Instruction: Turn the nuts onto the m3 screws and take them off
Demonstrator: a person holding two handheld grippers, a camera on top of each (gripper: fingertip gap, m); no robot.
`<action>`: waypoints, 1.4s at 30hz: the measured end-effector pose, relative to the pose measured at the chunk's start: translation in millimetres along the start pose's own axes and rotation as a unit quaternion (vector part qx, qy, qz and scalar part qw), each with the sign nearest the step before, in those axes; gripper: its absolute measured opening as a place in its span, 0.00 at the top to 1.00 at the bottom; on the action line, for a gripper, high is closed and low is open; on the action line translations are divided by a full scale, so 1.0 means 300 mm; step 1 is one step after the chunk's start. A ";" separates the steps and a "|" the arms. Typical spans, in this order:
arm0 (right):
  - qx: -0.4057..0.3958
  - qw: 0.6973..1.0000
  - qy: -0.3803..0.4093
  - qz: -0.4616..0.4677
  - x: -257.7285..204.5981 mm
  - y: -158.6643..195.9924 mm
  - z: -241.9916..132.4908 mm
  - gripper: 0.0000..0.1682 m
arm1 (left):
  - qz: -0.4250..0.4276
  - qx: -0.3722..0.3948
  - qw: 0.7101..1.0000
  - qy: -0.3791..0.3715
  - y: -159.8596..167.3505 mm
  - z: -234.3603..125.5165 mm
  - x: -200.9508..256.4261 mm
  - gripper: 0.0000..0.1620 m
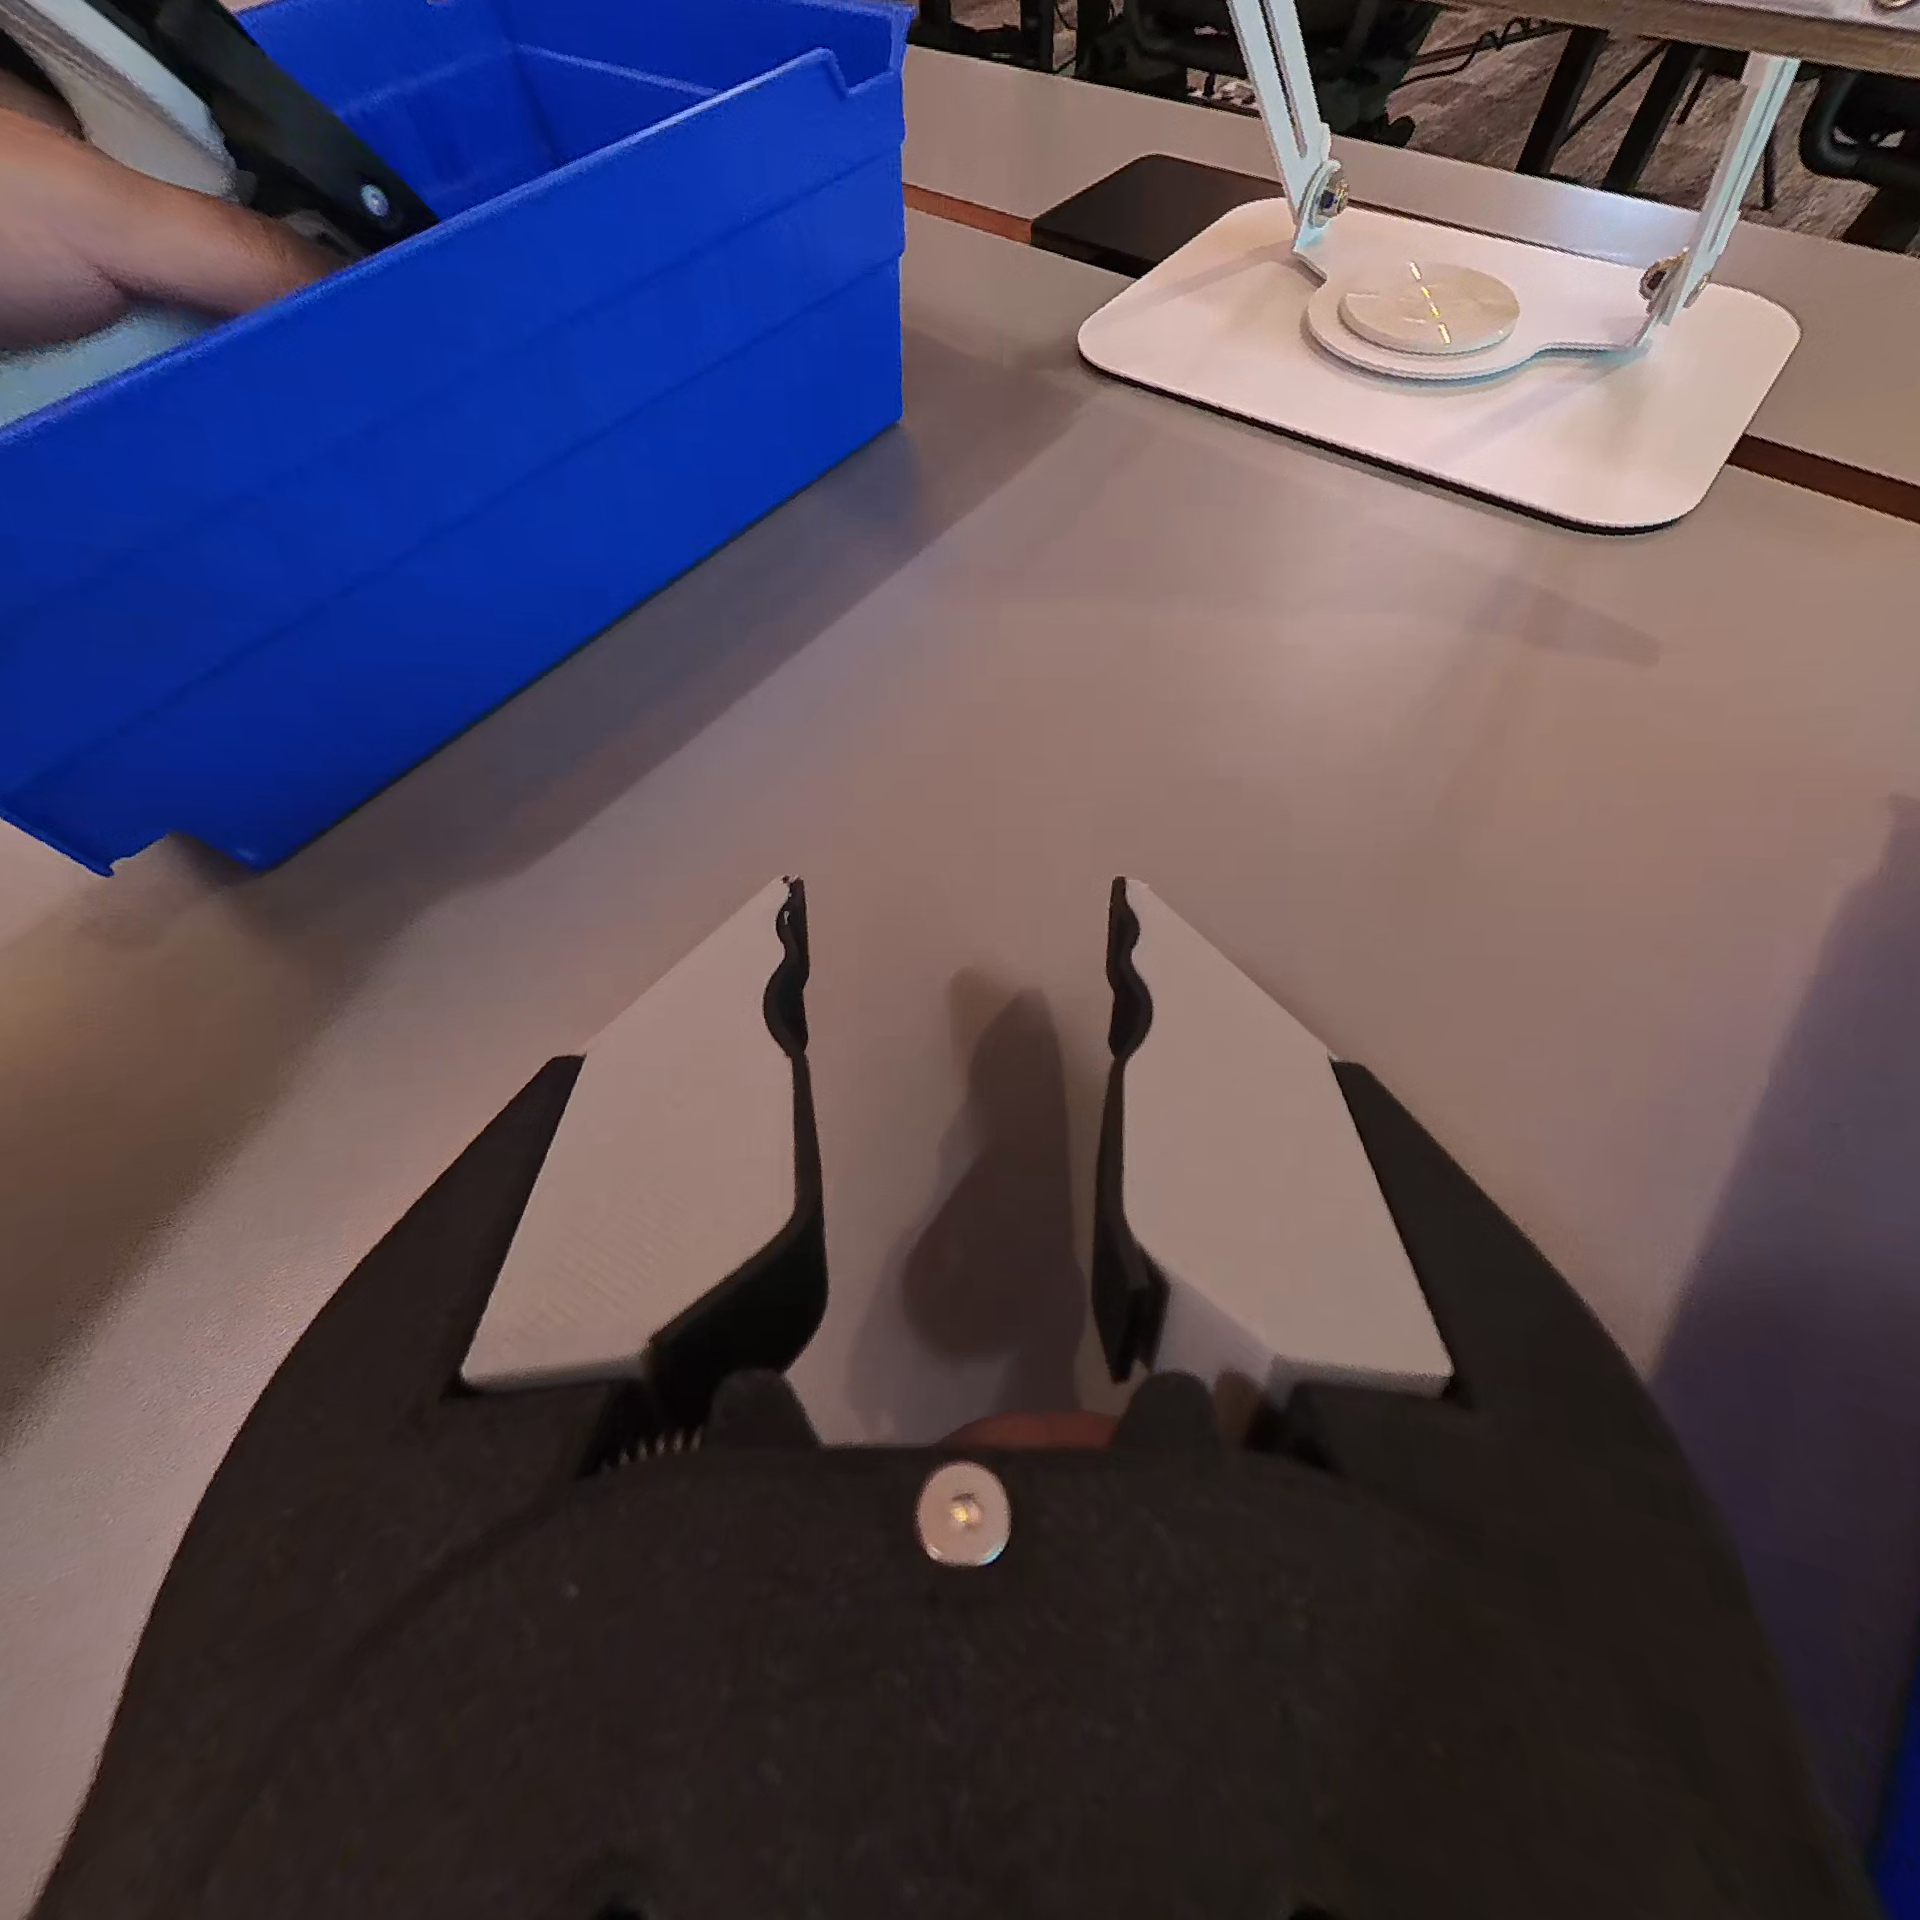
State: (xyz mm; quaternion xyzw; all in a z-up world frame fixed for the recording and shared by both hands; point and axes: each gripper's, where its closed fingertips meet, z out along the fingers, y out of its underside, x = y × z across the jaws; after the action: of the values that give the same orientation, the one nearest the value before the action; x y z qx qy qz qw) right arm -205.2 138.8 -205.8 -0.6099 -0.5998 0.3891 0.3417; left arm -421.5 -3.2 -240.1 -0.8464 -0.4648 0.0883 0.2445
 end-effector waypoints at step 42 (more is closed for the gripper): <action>0.076 0.982 -0.157 0.077 -0.111 -0.099 -0.065 0.68 | 0.216 0.176 0.930 0.239 -0.016 -0.394 0.195 0.98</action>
State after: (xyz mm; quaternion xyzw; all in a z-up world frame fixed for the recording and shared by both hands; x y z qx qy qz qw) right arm -201.0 108.1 -168.1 -0.5574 -0.5660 0.5499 0.2579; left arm -348.1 8.3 -131.0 -0.8657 -0.1759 0.0142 0.4684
